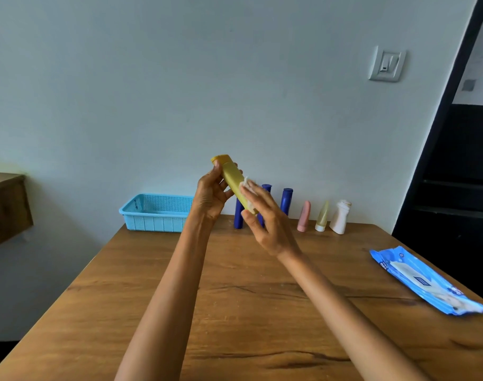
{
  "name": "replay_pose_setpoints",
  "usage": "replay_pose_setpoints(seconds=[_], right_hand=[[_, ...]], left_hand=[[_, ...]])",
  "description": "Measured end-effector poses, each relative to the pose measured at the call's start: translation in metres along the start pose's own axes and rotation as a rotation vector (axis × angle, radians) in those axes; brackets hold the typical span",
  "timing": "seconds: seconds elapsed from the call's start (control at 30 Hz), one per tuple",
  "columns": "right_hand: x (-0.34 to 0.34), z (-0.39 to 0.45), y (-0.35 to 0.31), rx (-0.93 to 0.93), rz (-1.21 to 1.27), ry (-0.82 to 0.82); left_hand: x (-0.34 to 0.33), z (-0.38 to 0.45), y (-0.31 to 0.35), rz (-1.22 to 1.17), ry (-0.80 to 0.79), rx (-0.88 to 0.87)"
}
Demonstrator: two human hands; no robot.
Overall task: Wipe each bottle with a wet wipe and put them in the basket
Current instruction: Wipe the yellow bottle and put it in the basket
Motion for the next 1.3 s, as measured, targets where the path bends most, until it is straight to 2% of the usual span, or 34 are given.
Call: replay_pose_setpoints(seconds=[0.1, 0.17, 0.4, 0.63, 0.7, 0.83, 0.97, 1.1, 1.2, 1.3], right_hand=[[-0.011, -0.01, -0.015, 0.164, -0.155, -0.036], [-0.015, -0.021, -0.012, 0.172, -0.18, -0.022], [-0.012, -0.028, 0.007, 0.013, -0.004, 0.068], [-0.007, -0.006, 0.019, -0.15, 0.14, 0.067], [-0.002, 0.005, 0.013, -0.115, 0.084, 0.058], [-0.007, 0.022, -0.019, 0.147, -0.213, -0.02], [-0.018, 0.004, -0.019, 0.212, -0.4, 0.004], [-0.025, -0.018, -0.004, 0.17, -0.52, 0.041], [-0.026, -0.021, 0.0, 0.075, -0.463, 0.066], [-0.024, -0.015, -0.006, 0.061, -0.424, 0.099]], left_hand=[[0.004, 0.0, 0.004, -0.049, 0.015, -0.014], [0.006, 0.0, 0.007, -0.039, 0.011, -0.031], [0.01, 0.0, 0.008, -0.042, 0.006, -0.047], [0.004, 0.0, 0.002, 0.023, -0.032, -0.021], [0.001, -0.001, -0.002, 0.04, -0.035, 0.004], [-0.006, -0.001, -0.007, 0.062, -0.046, 0.055], [-0.007, 0.001, 0.0, 0.067, -0.021, 0.02], [-0.009, 0.0, 0.0, 0.176, 0.031, -0.017], [-0.006, -0.001, -0.005, 0.2, 0.054, 0.017], [-0.004, 0.003, -0.002, 0.204, 0.035, 0.012]])
Point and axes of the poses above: each hand's wrist, its own z-axis towards the middle knuckle, its own x-axis out of the back of the hand, y = z × x, the point moved 6 cm from there along z, towards the middle knuckle, and after that the axes turned 6 degrees about -y, right-handed, at the moved point
